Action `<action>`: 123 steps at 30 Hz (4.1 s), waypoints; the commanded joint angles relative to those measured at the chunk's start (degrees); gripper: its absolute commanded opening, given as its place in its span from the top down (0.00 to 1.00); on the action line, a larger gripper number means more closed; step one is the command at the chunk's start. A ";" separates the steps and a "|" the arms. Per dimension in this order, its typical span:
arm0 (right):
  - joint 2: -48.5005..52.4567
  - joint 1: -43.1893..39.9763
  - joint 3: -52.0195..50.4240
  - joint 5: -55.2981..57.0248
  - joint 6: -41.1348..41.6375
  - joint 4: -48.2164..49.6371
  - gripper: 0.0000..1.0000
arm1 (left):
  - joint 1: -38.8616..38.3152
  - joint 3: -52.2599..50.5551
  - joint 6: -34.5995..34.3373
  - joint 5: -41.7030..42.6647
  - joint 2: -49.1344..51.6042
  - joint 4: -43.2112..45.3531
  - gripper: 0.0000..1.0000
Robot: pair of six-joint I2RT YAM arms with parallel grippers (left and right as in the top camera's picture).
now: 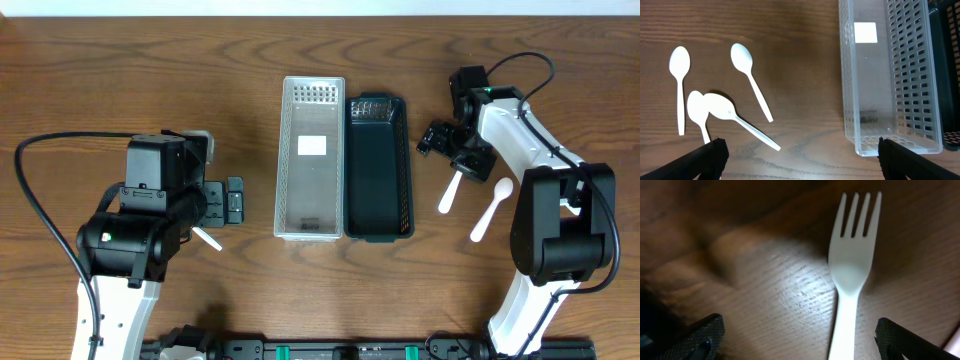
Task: Pack container
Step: 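Lower the right gripper and close it on the white fork handle, then carry the fork with the right gripper into the dark basket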
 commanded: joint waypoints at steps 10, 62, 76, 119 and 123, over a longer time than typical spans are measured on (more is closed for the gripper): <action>1.99 -1.70 0.42 0.37 -2.75 0.85 0.01 | -0.13 0.94 0.09 -0.37 -0.31 -0.33 0.02; 2.03 -2.27 -5.92 -1.38 -5.86 7.10 0.36 | -0.13 0.94 0.11 -0.37 -0.31 -0.35 0.02; 2.03 -2.27 -5.92 -1.40 -5.86 7.26 0.72 | -0.13 0.94 0.11 -0.37 -0.31 -0.35 0.02; -14.05 7.80 14.49 -2.21 -15.41 -4.76 0.99 | -0.13 0.94 0.13 -0.39 -0.31 -0.33 0.02; -14.21 14.01 16.96 0.81 -16.83 -6.62 0.99 | -0.13 0.94 0.13 -0.37 -0.31 -0.33 0.02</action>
